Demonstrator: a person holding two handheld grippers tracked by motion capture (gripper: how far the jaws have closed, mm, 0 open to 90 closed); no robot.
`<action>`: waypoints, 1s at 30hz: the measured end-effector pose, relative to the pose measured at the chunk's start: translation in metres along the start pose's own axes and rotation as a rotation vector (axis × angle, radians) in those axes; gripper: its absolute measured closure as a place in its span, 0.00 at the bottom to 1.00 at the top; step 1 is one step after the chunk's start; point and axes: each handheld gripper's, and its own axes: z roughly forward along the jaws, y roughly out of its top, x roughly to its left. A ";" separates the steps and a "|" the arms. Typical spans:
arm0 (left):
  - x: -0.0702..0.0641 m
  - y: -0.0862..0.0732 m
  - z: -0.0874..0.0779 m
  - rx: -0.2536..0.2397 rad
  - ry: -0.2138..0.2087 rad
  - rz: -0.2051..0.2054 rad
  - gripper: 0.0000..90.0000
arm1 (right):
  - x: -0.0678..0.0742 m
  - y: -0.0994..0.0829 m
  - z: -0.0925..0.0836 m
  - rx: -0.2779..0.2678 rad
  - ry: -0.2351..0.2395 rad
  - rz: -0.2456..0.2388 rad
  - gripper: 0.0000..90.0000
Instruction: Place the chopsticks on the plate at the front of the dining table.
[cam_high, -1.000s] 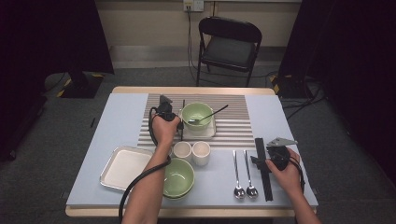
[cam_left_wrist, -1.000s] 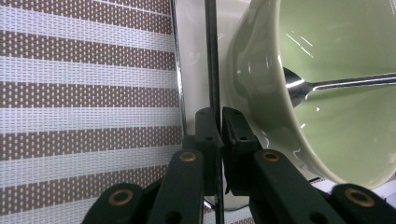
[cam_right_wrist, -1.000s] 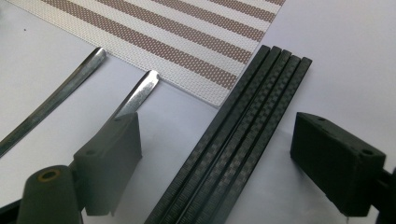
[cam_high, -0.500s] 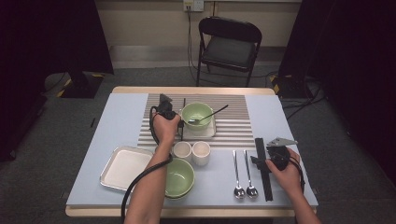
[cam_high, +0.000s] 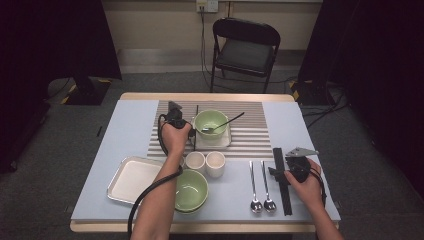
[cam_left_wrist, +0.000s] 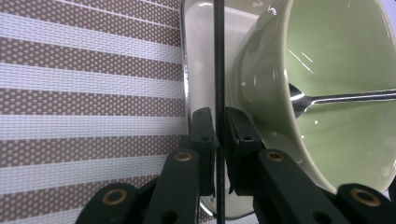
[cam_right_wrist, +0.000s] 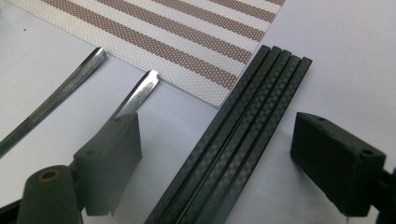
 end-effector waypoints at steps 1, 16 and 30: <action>0.000 0.000 0.000 -0.002 0.005 -0.012 0.95 | 0.000 0.000 0.000 0.000 0.000 -0.001 0.17; -0.003 -0.004 0.003 0.016 -0.008 -0.004 0.98 | 0.000 0.000 0.000 0.001 0.001 -0.001 0.17; -0.005 -0.005 0.002 0.034 -0.007 0.016 0.97 | 0.000 0.000 0.000 0.001 -0.001 0.000 0.17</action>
